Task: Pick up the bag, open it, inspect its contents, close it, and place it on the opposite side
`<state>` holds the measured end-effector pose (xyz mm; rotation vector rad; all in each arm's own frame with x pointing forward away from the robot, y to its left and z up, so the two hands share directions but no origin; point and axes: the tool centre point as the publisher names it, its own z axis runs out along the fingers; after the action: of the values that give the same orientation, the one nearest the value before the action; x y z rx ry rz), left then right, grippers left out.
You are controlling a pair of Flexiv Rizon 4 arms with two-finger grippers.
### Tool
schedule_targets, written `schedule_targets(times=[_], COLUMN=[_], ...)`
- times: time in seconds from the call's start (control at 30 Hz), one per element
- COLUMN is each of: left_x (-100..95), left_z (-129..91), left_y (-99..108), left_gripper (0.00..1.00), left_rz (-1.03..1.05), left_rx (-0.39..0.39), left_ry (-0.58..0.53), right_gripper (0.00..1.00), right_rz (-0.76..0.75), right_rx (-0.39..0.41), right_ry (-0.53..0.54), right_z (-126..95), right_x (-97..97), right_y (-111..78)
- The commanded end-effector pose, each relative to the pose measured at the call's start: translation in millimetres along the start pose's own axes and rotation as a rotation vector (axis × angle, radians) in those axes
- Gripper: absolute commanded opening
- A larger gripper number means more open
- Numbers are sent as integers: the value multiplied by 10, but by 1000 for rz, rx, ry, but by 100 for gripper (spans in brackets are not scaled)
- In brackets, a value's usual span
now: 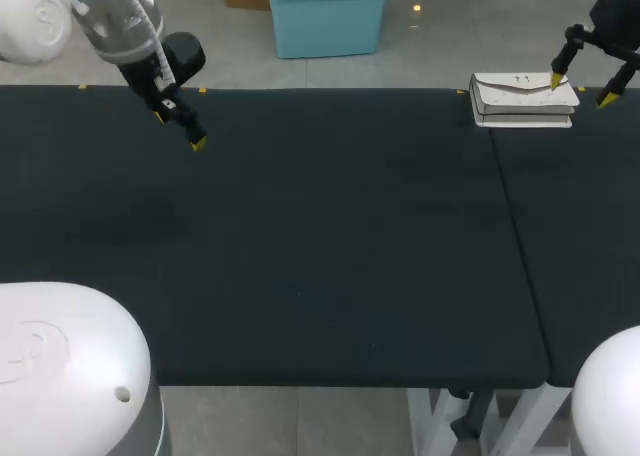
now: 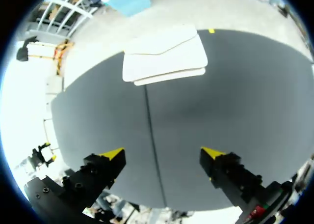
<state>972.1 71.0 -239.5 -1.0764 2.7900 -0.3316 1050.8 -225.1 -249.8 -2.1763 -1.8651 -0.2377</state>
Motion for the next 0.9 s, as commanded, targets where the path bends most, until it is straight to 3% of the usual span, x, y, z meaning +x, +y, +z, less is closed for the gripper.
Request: schedule_targets(times=[0.03,0.17,0.2,0.67,0.9], left_x=[-24,8,11,11,141], left_z=[122,251,274,274,305], left_y=[44,-47,-66,-66,-46], left_gripper=[100,100,100,100,100], left_rz=[328,337,336,336,573], left_rx=[332,296,266,266,394], left_ry=[168,265,263,263,271], right_gripper=[100,100,100,100,100], right_rz=[6,6,6,24,15], right_rx=[24,-15,-29,-161,-193], right_ry=[45,94,97,107,122], right_z=[55,129,142,152,216], right_x=[-64,-123,-135,-345,-381], right_y=[115,217,240,557,730])
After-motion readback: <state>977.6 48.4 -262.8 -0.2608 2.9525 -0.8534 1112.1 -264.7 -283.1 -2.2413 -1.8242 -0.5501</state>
